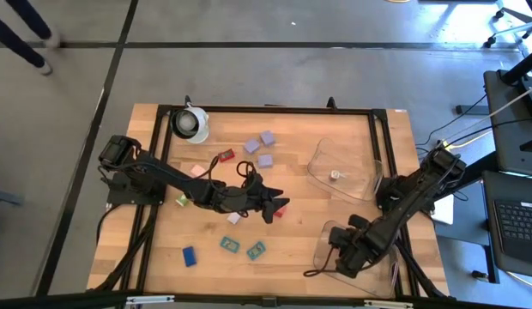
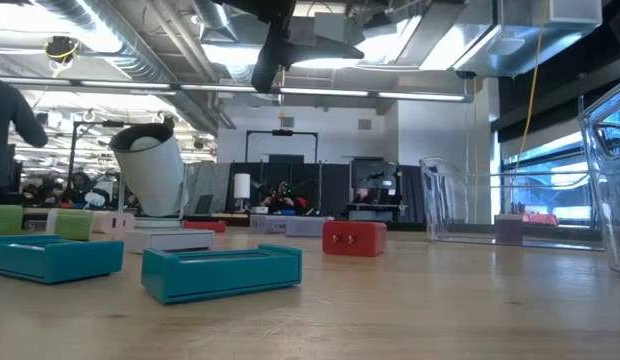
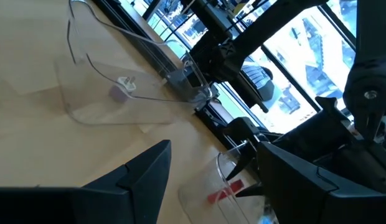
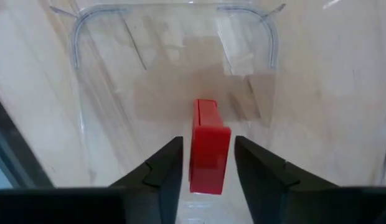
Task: Pick & Place Office items
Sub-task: Put the bottom red digital clock into the bottom transparent bin, then put the white digital clock into the bottom transparent bin
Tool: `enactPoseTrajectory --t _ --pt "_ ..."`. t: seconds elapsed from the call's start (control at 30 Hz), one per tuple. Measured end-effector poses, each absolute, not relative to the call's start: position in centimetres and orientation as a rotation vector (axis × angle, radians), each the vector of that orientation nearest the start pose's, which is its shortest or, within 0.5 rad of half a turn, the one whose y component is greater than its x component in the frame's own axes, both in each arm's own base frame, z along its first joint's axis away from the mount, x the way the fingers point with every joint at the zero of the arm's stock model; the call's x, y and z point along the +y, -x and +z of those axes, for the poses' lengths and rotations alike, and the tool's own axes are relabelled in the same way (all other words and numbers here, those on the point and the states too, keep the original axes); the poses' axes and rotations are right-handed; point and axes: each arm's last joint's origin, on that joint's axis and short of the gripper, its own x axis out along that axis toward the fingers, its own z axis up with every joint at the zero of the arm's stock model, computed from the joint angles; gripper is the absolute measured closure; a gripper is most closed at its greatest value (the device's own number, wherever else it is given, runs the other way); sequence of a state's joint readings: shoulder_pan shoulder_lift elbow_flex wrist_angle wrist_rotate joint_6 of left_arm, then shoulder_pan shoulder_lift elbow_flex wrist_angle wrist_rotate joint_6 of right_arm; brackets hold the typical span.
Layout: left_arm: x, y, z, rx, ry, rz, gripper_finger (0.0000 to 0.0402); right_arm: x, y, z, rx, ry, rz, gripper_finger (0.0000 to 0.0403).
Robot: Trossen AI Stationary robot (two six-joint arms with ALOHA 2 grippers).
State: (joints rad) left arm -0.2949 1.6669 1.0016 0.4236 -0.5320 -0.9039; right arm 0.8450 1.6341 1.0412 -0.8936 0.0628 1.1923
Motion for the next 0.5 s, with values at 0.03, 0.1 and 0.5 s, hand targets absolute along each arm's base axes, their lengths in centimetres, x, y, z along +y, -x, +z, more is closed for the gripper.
enactPoseTrajectory --t 0.03,0.1,0.5 --pt "-9.2 -35.4 24.0 0.099 0.799 0.317 0.0167 20.9 -18.8 18.4 1.455 -0.301 -0.241 0.0240" --pt "-9.2 -35.4 24.0 0.099 0.798 0.317 0.0168 20.9 -18.8 18.4 1.455 -0.302 -0.240 0.0223" --pt "-9.8 -35.2 24.0 0.131 0.731 0.267 0.0160 18.6 -17.1 24.7 1.222 -0.424 -0.135 0.0162"
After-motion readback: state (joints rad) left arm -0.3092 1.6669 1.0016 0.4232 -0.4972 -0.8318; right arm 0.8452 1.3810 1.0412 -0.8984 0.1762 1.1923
